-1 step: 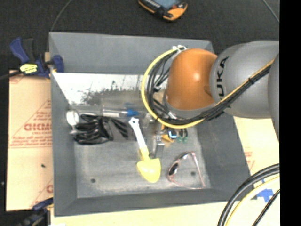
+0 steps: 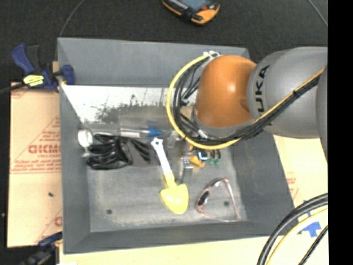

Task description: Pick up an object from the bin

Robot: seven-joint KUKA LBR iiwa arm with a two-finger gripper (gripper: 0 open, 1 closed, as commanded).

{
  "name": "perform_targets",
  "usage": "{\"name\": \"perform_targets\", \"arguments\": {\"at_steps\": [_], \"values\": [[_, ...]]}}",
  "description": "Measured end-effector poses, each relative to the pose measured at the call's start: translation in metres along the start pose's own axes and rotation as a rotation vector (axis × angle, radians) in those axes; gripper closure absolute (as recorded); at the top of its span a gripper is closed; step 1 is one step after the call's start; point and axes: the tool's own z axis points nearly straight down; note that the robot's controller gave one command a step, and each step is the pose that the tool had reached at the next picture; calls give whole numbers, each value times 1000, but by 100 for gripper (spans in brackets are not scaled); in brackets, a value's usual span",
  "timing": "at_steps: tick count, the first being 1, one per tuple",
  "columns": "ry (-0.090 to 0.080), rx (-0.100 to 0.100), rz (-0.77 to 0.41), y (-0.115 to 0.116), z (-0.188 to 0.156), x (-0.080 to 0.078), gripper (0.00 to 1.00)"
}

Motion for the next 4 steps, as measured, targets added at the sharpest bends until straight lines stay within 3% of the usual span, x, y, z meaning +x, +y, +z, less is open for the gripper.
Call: {"name": "perform_targets", "arguments": {"at_steps": [1, 2, 3, 4], "values": [[4, 3, -22, -87, 103, -53, 0], [-2, -1, 177, 11, 37, -61, 0], [0, 5, -77, -108, 72, -63, 0], [-7, -3, 398, 45, 100, -69, 0]]}}
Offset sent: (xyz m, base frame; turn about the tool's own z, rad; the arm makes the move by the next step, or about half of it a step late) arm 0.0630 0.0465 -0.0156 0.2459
